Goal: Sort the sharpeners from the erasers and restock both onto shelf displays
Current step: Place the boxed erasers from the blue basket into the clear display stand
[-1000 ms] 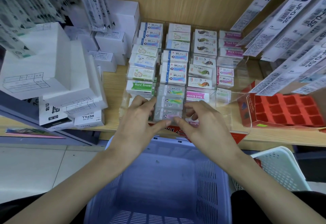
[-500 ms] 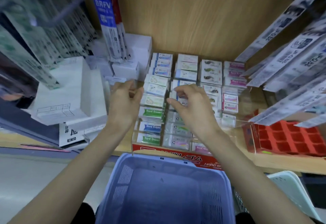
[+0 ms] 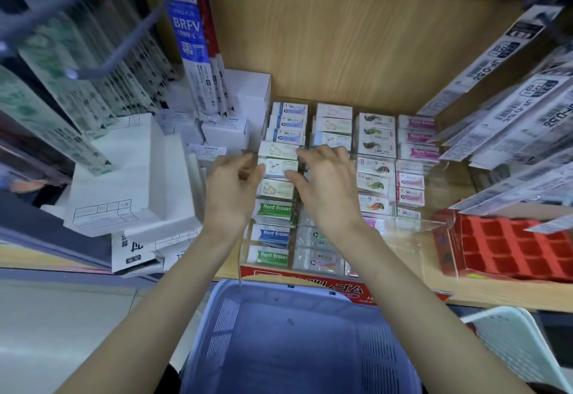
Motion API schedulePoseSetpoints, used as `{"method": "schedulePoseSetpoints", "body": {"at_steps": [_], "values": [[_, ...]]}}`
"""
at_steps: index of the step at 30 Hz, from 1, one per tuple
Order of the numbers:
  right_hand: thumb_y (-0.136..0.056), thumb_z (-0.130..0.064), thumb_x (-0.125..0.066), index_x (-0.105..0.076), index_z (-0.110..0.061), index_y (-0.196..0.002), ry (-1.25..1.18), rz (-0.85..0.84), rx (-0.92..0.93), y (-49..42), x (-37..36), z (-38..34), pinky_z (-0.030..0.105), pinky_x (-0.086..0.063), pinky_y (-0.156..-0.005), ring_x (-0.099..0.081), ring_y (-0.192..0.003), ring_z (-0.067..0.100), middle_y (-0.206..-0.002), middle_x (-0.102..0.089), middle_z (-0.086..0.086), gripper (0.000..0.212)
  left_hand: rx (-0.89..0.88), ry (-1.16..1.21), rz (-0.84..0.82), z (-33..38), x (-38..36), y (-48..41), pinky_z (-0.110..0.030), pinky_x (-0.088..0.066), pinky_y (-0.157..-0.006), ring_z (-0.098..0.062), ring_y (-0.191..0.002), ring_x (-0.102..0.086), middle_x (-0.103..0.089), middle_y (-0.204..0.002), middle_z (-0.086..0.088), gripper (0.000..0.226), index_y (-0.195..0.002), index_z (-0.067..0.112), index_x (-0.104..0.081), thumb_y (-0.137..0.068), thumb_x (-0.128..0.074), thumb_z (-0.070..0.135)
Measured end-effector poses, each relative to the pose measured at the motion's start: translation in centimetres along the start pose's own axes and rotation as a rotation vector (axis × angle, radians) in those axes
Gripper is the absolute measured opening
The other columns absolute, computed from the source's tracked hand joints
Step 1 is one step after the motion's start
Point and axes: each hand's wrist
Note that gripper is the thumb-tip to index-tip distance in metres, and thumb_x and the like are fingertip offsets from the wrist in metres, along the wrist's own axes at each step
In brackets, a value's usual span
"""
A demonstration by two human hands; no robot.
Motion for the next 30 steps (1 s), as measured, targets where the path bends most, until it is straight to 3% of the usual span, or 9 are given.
{"method": "schedulePoseSetpoints", "body": {"at_steps": [2,5,11,14,17,18,22,25,30], "values": [[-0.091,-0.032,-0.060,-0.051,-0.014,-0.134,-0.021,0.014,0.006,-0.1,0.0,0.0,0.031,-0.028,-0.095,-0.038,-0.117,0.024,-0.126,-0.054,0.005,0.047,0.016,0.033,-0.053,0.0,-0.1,-0.5,-0.019,-0.044,-0.091,-0.011,-0.093,-0.057,-0.051,-0.118,-0.007,0.036,-0.131,0.011,-0.055,-0.095,-0.055,0.017],[-0.087,-0.031,-0.065,-0.042,-0.014,-0.141,-0.047,-0.007,0.057,-0.1,-0.3,0.3,0.034,-0.027,-0.102,-0.037,-0.124,0.025,-0.137,-0.048,0.004,0.061,-0.021,0.041,-0.118,0.0,0.0,-0.9,-0.017,-0.041,-0.095,-0.017,-0.100,-0.059,-0.048,-0.118,-0.008,0.036,-0.132,0.013,-0.055,-0.095,-0.052,0.012],[-0.088,-0.029,-0.064,-0.048,-0.016,-0.137,-0.100,-0.012,0.093,0.0,0.3,0.8,0.028,-0.022,-0.105,-0.033,-0.129,0.021,-0.141,-0.047,-0.001,0.053,-0.023,-0.038,-0.057,1.3,0.7,-0.3,-0.027,-0.041,-0.101,-0.014,-0.103,-0.053,-0.044,-0.124,-0.008,0.040,-0.135,0.010,-0.049,-0.095,-0.053,0.015],[-0.095,-0.020,-0.056,-0.052,-0.015,-0.132,-0.382,0.093,-0.071,0.3,3.5,2.7,0.021,-0.028,-0.103,-0.040,-0.124,0.013,-0.136,-0.050,0.000,0.038,-0.045,-0.025,0.048,2.7,1.3,0.2,-0.017,-0.039,-0.088,-0.006,-0.094,-0.049,-0.039,-0.118,0.003,0.035,-0.130,0.011,-0.052,-0.095,-0.053,0.015],[-0.095,-0.010,-0.051,-0.059,-0.011,-0.123,-0.438,0.141,-0.305,1.4,5.9,6.2,0.014,-0.044,-0.084,-0.056,-0.098,0.006,-0.122,-0.058,0.000,0.029,-0.114,0.020,-0.065,3.8,0.6,1.9,-0.009,-0.042,-0.076,0.000,-0.084,-0.055,-0.052,-0.110,0.003,0.020,-0.112,0.014,-0.062,-0.093,-0.056,0.013],[-0.095,-0.010,-0.052,-0.060,-0.011,-0.121,-0.425,0.091,-0.337,1.8,5.9,6.9,0.012,-0.046,-0.079,-0.059,-0.093,0.007,-0.117,-0.059,-0.003,0.028,-0.154,-0.005,-0.100,3.7,0.2,2.7,-0.011,-0.044,-0.080,-0.001,-0.087,-0.055,-0.053,-0.111,0.001,0.020,-0.111,0.014,-0.063,-0.092,-0.059,0.014],[-0.091,-0.022,-0.062,-0.050,-0.013,-0.135,-0.435,-0.113,-0.330,2.3,3.8,6.7,0.018,-0.045,-0.078,-0.059,-0.077,0.007,-0.119,-0.055,0.002,0.046,-0.341,-0.403,-0.054,2.0,-1.0,3.4,-0.047,-0.042,-0.093,-0.032,-0.115,-0.050,-0.052,-0.128,-0.013,0.043,-0.125,0.009,-0.058,-0.085,-0.067,0.022],[-0.092,-0.024,-0.061,-0.051,-0.016,-0.135,-0.418,-0.023,-0.277,1.6,2.8,5.7,0.018,-0.045,-0.079,-0.054,-0.070,0.005,-0.120,-0.054,0.005,0.045,-0.360,-0.555,-0.081,1.4,-0.8,3.2,-0.051,-0.038,-0.097,-0.035,-0.123,-0.048,-0.049,-0.137,-0.013,0.048,-0.131,0.008,-0.053,-0.088,-0.057,0.030],[-0.092,-0.015,-0.060,-0.055,-0.013,-0.131,-0.378,0.043,-0.265,1.0,2.2,4.9,0.026,-0.048,-0.088,-0.057,-0.088,0.015,-0.110,-0.058,0.007,0.040,-0.390,-0.594,-0.077,0.8,-1.0,3.3,-0.052,-0.040,-0.097,-0.037,-0.116,-0.055,-0.055,-0.132,-0.016,0.045,-0.127,0.003,-0.056,-0.087,-0.064,0.023]]}}
Point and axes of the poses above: each hand's wrist, its own y-axis away from the middle knuckle, its own x-axis out of the back of the hand, z = x × y
